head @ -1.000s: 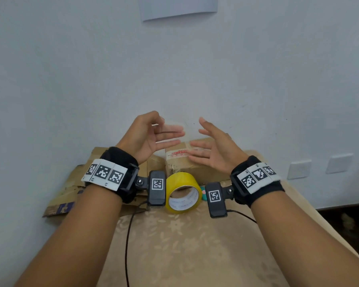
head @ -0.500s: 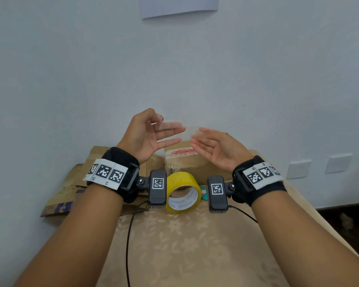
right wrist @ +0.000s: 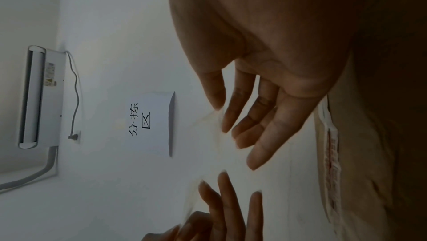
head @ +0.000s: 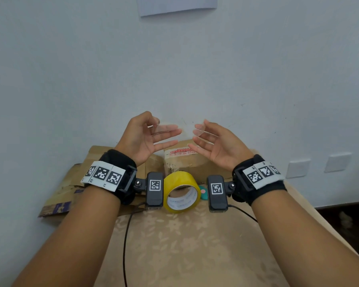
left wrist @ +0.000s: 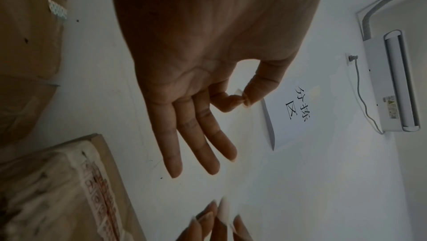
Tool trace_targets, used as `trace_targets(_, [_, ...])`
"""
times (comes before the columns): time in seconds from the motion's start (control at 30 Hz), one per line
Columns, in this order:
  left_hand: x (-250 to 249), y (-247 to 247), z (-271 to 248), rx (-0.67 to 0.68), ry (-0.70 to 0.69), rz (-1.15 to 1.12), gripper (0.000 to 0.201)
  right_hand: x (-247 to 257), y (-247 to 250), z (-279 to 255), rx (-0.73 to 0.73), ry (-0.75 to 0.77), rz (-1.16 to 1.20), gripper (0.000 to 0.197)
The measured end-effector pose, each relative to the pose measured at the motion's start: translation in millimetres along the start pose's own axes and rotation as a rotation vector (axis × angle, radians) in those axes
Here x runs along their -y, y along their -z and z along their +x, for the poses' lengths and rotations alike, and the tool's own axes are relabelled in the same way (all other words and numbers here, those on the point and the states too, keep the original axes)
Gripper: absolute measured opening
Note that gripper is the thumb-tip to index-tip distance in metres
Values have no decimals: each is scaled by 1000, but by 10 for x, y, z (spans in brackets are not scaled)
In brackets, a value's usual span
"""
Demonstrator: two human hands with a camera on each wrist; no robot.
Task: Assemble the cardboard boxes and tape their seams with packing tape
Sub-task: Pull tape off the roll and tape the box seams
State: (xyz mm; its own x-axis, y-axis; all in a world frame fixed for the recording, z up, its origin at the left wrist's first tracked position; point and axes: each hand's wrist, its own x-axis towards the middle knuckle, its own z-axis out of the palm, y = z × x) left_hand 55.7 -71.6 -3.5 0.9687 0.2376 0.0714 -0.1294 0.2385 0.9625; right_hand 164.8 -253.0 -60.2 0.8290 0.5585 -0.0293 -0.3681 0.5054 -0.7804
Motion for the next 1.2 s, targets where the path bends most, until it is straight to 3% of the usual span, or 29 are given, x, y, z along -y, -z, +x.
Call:
trace_targets(0.4, [22,41,1,7,28,-32,20,-29,-18,-27,99,37,183,28])
trace_targets(0.6, [25,48,7,12,31,-35,21,8,-39,-54,98,-43,146,61])
trace_targets(0.77, [32,17,1,20,27,-3,20,-52,-84,-74,49,29,-18,39])
trace_targets(0.97, [28,18,-6,10,17,3,20,-70,-68,-33,-57,67,-10,40])
trace_targets(1.2, [36,25,6,-16,13,21,20,-47,-85,-51,-79,75,78,40])
